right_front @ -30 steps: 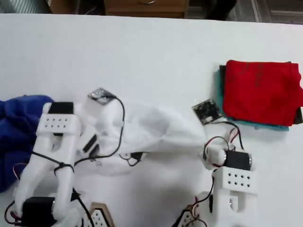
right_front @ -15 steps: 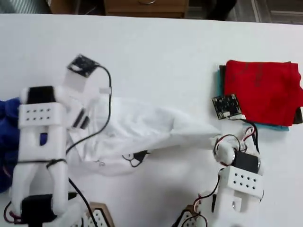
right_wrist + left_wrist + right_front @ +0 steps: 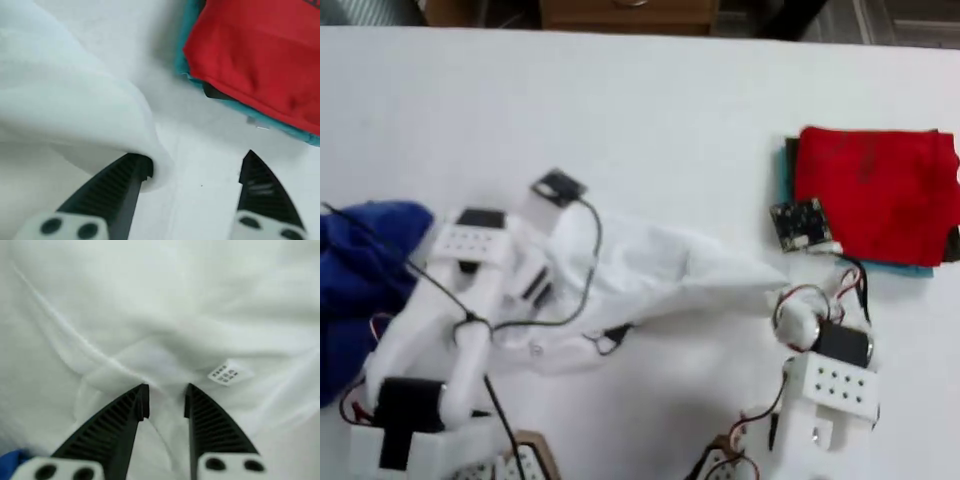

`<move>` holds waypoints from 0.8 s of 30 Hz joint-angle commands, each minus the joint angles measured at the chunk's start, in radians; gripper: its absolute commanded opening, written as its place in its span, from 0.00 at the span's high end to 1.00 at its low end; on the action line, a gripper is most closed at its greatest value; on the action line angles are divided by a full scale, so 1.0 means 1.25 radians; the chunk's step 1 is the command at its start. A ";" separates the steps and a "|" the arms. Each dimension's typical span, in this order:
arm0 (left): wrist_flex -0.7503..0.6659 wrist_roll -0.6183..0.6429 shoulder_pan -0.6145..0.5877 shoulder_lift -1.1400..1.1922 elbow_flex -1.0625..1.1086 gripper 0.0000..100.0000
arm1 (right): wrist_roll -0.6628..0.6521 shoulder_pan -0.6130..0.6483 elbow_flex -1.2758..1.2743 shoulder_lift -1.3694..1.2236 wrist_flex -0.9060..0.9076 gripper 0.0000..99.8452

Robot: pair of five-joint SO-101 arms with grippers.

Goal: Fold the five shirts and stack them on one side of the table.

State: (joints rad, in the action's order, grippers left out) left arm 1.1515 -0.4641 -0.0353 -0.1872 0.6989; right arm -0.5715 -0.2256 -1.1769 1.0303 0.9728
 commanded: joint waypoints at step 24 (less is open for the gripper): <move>0.047 -0.309 0.036 0.002 -0.028 0.79 | 0.005 -0.008 0.002 0.020 -0.013 0.72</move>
State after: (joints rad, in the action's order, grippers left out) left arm 1.2313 -0.8124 0.0077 -0.1826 0.6759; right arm -0.5715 -0.2256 -1.1769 1.0303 0.9728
